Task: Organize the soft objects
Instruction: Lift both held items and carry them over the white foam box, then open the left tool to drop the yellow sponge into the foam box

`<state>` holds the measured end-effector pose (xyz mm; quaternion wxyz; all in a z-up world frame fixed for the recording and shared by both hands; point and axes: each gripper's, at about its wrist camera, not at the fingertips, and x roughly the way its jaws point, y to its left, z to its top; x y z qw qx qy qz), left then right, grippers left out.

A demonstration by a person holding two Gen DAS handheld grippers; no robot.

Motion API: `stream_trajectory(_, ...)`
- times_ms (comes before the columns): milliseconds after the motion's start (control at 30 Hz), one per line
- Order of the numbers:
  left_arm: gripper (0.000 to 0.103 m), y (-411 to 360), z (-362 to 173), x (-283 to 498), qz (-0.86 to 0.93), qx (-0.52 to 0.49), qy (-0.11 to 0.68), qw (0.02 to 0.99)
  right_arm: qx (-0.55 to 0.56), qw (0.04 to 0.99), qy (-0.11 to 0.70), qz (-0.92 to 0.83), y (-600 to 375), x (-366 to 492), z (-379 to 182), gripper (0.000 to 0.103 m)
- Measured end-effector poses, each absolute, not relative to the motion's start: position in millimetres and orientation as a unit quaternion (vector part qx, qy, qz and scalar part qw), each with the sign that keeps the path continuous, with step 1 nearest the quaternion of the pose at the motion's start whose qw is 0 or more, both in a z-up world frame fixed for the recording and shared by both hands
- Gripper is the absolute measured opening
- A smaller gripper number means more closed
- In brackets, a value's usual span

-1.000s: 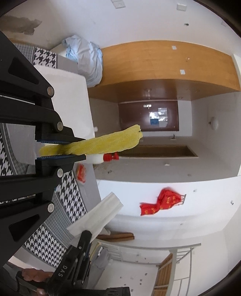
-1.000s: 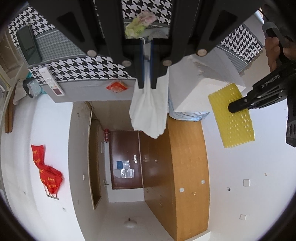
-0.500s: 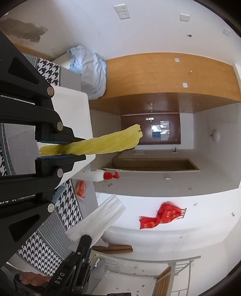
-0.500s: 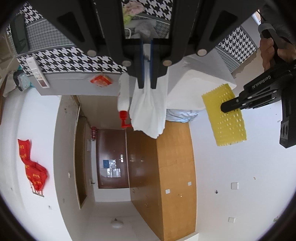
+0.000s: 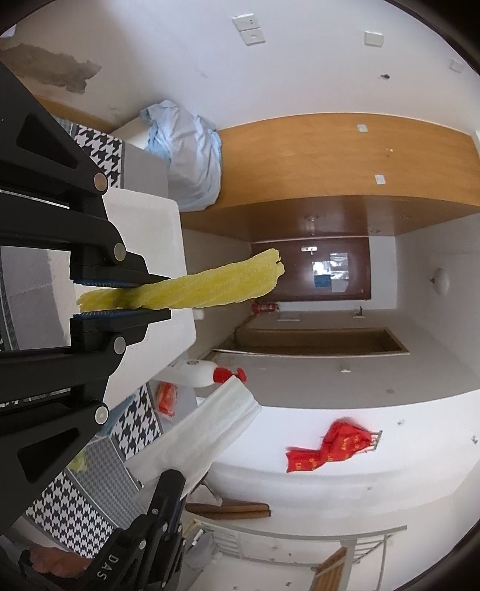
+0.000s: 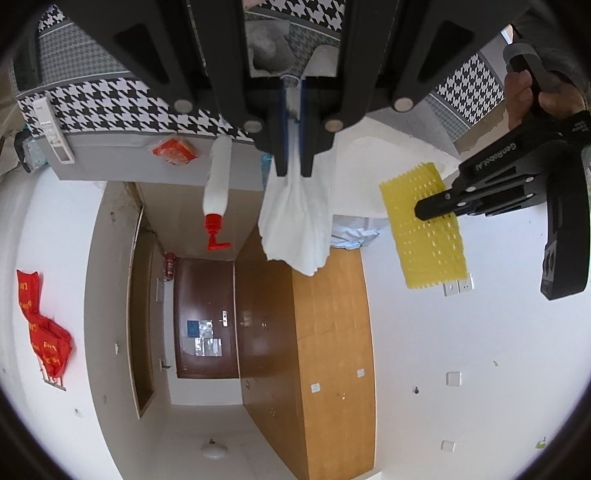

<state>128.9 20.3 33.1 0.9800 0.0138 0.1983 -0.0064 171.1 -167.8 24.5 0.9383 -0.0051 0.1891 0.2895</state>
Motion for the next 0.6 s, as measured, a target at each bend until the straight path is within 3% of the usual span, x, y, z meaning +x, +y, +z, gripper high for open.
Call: stream_trajectory(600,0.012,36,14,158,-0.008,-0.009,0.242,0.970,-0.021,0.937,0.208,0.281,-149,183,21,0.008)
